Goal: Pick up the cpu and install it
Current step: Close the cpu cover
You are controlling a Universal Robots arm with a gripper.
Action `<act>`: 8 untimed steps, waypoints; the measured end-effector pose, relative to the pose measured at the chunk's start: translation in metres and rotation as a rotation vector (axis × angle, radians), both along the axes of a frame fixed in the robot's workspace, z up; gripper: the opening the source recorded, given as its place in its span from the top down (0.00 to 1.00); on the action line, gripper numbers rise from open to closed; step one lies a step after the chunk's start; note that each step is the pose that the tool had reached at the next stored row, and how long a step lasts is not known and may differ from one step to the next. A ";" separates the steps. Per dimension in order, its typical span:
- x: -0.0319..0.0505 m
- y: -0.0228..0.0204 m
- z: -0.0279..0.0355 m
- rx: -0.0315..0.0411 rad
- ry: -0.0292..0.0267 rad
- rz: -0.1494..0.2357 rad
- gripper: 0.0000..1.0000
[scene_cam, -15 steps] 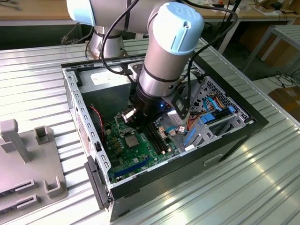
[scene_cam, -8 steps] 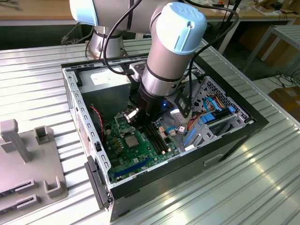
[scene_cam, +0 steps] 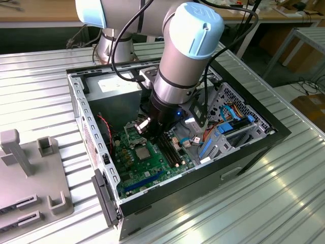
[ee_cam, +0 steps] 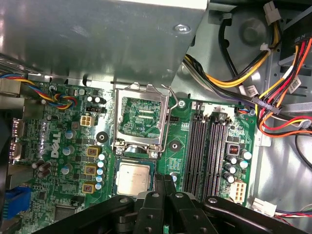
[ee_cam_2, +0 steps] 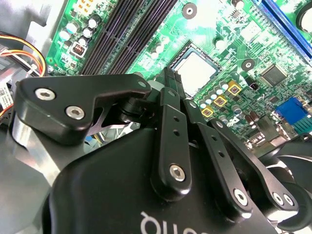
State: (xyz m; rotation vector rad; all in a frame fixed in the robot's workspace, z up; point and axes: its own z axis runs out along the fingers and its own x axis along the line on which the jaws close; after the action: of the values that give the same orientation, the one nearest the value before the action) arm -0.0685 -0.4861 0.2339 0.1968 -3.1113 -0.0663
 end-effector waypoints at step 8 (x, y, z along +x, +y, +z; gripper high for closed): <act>0.0001 0.0000 0.0000 0.0001 0.0000 0.000 0.89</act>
State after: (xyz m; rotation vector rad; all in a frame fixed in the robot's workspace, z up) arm -0.0685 -0.4860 0.2338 0.1970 -3.1114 -0.0664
